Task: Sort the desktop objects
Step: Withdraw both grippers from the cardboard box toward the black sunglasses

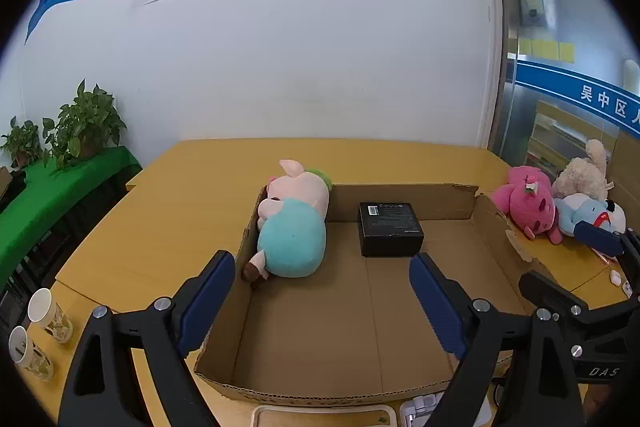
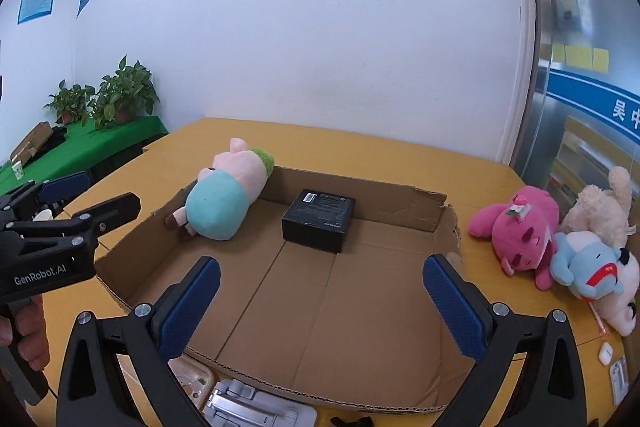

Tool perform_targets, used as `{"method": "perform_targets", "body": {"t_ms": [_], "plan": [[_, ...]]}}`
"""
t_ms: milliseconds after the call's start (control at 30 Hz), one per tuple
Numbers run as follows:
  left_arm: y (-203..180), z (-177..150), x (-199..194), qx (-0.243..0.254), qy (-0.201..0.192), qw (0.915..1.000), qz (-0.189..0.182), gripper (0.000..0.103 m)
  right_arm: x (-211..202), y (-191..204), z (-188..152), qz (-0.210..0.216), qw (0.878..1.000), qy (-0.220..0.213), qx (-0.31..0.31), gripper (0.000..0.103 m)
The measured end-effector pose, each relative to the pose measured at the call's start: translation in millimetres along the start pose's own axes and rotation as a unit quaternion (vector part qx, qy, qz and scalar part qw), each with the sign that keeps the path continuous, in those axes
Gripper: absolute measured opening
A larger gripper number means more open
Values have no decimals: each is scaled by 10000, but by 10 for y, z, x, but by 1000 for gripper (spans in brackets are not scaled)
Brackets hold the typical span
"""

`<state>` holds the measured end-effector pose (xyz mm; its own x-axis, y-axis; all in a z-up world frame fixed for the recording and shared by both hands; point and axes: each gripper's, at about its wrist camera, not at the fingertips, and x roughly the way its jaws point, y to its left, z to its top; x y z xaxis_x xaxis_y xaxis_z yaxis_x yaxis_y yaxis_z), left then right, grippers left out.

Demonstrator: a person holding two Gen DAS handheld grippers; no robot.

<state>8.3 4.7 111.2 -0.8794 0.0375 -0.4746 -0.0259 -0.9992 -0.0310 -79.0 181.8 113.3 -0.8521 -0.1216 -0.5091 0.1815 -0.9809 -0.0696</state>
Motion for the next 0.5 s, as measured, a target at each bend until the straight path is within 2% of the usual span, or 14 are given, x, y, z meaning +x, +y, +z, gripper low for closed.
{"method": "perform_targets", "body": {"t_ms": [267, 500], "plan": [[13, -71, 138, -100, 312, 9994, -78, 90, 145, 8, -63, 96, 9997, 230, 32, 103], [-31, -130, 147, -64, 339, 9990, -272, 90, 199, -17, -166, 100, 9987, 448, 221, 103]]}}
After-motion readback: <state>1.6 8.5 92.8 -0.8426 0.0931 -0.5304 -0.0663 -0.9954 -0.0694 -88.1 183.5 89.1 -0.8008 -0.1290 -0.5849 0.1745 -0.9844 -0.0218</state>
